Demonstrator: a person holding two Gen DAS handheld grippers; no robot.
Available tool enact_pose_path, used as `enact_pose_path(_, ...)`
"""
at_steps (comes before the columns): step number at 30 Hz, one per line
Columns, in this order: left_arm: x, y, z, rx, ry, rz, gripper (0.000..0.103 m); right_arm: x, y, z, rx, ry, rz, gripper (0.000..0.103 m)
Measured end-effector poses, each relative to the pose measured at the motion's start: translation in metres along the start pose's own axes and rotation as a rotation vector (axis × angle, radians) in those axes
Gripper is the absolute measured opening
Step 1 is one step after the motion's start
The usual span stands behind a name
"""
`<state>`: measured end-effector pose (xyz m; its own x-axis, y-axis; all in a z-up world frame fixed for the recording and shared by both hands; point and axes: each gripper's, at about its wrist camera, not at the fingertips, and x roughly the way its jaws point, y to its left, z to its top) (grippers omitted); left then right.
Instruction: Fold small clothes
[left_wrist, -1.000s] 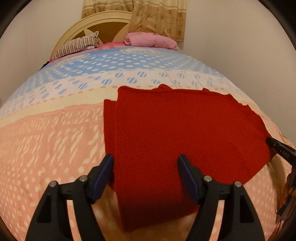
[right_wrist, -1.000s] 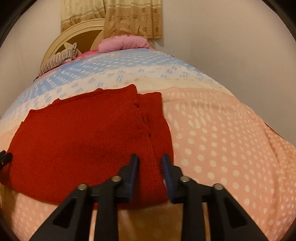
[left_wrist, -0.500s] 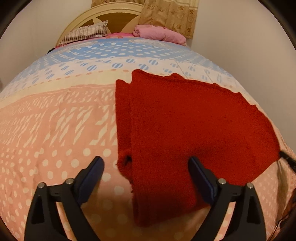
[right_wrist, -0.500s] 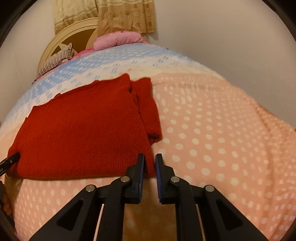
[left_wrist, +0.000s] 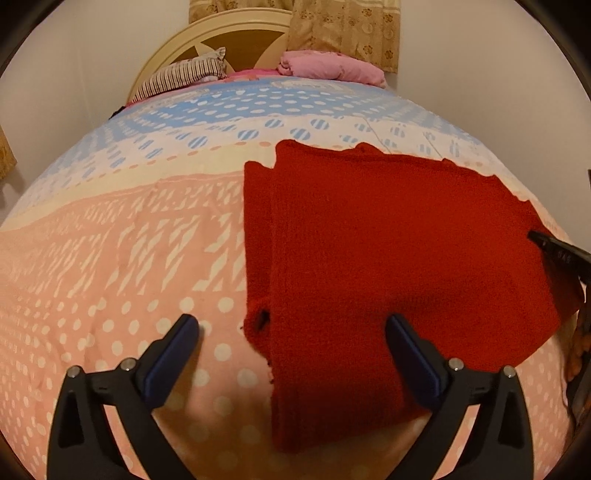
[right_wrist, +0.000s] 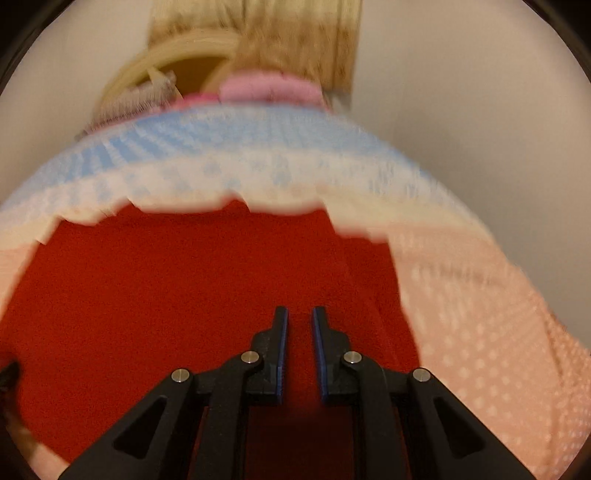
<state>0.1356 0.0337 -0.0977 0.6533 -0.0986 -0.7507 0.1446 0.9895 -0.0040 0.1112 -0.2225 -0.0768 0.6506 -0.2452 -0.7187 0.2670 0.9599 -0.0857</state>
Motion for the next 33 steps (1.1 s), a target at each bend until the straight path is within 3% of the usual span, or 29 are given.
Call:
enact_pose_path(2, 0.001, 0.001, 0.001, -0.004, 0.004, 0.001, 0.103, 0.000, -0.015, -0.001, 0.064, -0.006, 0.050, 0.010)
enact_pose_path(4, 0.002, 0.001, 0.002, -0.008, 0.007, -0.001, 0.103, -0.002, -0.018, -0.001, 0.072, -0.003, 0.048, 0.010)
enact_pose_path(8, 0.001, 0.000, 0.001, -0.005, 0.004, 0.007, 0.103, -0.027, 0.006, -0.007, -0.015, -0.072, -0.086, 0.010)
enact_pose_path(11, 0.000, -0.001, 0.001, 0.000, 0.002, 0.016, 0.103, -0.058, 0.037, -0.014, -0.067, -0.127, 0.033, 0.010)
enact_pose_path(15, -0.001, -0.002, 0.001, 0.001, -0.002, 0.019, 0.103, -0.059, 0.068, -0.030, -0.090, -0.064, 0.186, 0.011)
enact_pose_path(17, -0.002, 0.000, 0.001, -0.009, -0.002, 0.005, 0.103, -0.047, 0.081, -0.044, -0.126, -0.030, 0.185, 0.012)
enact_pose_path(19, -0.006, 0.010, 0.001, -0.073, -0.011, -0.058, 0.103, -0.045, 0.085, -0.044, -0.142, -0.045, 0.168, 0.013)
enact_pose_path(22, -0.013, 0.034, -0.009, -0.272, -0.043, -0.211, 0.103, -0.043, 0.082, -0.043, -0.125, -0.043, 0.187, 0.013)
enact_pose_path(24, -0.017, 0.044, -0.017, -0.371, -0.079, -0.244, 0.103, -0.042, 0.079, -0.040, -0.105, -0.040, 0.208, 0.013)
enact_pose_path(28, -0.012, 0.032, -0.012, -0.331, -0.054, -0.219, 0.103, -0.039, 0.076, -0.040, -0.089, -0.042, 0.226, 0.013)
enact_pose_path(31, -0.008, 0.026, -0.008, -0.355, -0.049, -0.275, 0.101, -0.041, 0.075, -0.039, -0.086, -0.043, 0.230, 0.013)
enact_pose_path(33, -0.005, 0.021, -0.006, -0.367, -0.049, -0.302, 0.092, -0.041, 0.074, -0.039, -0.075, -0.043, 0.243, 0.013)
